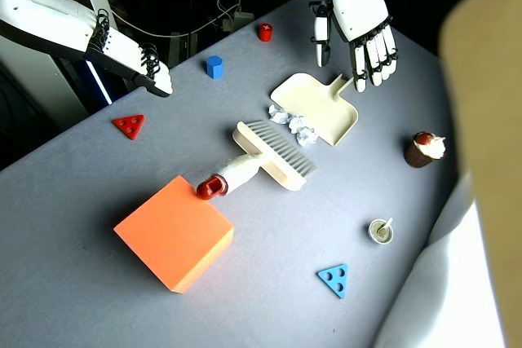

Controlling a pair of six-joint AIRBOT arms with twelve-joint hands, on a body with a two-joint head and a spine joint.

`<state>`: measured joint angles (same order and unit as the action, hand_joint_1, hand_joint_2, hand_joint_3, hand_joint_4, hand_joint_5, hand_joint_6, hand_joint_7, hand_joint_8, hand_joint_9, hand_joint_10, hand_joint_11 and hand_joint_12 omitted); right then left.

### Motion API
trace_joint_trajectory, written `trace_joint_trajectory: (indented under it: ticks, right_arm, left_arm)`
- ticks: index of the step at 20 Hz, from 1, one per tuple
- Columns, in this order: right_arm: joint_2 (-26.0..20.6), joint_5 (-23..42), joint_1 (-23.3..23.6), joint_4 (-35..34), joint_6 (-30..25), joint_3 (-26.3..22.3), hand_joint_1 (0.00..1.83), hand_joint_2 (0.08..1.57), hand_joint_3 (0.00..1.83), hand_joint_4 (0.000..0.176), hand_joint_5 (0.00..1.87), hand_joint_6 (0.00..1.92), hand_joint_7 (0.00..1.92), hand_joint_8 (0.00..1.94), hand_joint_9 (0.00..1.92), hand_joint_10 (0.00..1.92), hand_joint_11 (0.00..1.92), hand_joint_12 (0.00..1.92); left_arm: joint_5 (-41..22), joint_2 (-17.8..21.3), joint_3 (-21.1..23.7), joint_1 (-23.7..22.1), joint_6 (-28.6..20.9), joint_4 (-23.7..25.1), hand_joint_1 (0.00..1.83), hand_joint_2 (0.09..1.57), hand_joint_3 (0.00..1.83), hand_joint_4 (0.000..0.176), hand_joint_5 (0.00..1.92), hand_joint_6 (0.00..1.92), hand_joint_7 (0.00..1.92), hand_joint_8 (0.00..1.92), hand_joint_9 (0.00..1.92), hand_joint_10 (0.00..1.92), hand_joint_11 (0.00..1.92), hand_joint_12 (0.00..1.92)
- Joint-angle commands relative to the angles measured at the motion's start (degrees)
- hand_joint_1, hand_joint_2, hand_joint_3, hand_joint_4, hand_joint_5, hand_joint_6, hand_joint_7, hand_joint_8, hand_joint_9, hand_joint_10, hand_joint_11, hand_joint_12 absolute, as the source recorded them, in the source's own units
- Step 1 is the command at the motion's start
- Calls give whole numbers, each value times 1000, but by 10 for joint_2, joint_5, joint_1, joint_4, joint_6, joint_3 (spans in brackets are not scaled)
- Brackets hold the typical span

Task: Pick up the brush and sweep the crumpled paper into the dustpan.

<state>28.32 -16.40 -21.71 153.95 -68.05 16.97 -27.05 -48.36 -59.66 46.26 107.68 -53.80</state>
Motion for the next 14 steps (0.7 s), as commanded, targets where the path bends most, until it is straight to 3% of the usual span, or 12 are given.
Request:
trace_joint_trajectory:
  ticks: [1, 8, 14]
  right_arm:
    - [-5, -48, 3, 13, 1, -4, 41, 1038, 2, 0, 184, 7, 208, 7, 226, 10, 224, 24]
    - [-5, -48, 3, 13, 1, -4, 25, 1062, 5, 0, 201, 2, 213, 3, 217, 3, 223, 17]
    - [-5, -48, 3, 13, 1, -4, 38, 1067, 4, 0, 176, 0, 201, 0, 207, 0, 208, 8]
  left_arm:
    - [-58, -2, -6, 3, -5, 17, 707, 1102, 0, 83, 397, 2, 289, 3, 241, 4, 124, 349]
    - [-95, -13, -7, 35, -54, 38, 746, 1102, 0, 92, 452, 0, 322, 0, 262, 0, 59, 507]
    - [-112, -22, -15, 48, -85, 56, 734, 1096, 1, 90, 462, 1, 311, 4, 257, 3, 73, 530]
